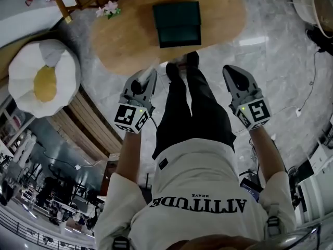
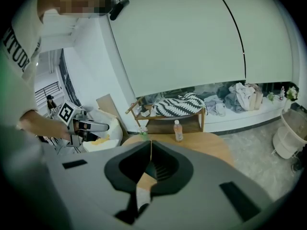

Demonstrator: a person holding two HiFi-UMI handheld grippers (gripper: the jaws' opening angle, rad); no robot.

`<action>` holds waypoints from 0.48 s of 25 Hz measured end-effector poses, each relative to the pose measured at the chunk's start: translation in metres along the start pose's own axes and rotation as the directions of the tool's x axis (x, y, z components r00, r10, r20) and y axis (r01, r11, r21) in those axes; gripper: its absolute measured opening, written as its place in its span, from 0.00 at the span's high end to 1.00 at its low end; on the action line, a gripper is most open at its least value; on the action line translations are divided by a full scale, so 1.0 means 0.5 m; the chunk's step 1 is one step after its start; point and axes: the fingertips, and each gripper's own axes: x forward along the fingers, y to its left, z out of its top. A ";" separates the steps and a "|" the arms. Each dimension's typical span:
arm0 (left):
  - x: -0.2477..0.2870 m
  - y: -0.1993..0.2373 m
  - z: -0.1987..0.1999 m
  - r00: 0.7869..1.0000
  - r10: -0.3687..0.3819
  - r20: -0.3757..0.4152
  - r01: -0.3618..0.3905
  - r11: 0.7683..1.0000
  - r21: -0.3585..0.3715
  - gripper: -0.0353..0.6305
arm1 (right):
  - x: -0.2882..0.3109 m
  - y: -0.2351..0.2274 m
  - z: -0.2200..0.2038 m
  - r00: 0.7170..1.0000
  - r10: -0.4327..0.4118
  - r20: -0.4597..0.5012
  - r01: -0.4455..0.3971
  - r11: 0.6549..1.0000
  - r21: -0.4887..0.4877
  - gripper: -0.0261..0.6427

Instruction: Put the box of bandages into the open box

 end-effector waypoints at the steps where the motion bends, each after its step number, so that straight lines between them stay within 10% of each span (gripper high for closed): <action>1: 0.015 0.004 -0.008 1.000 0.000 -0.006 0.000 1.000 0.001 0.88 | 0.009 -0.011 -0.008 1.000 0.002 -0.003 -0.002 1.000 0.006 0.93; 12: 0.179 0.040 -0.105 0.996 -0.024 -0.091 0.027 0.999 0.036 0.88 | 0.090 -0.097 -0.092 1.000 0.012 -0.023 -0.010 0.998 0.067 0.93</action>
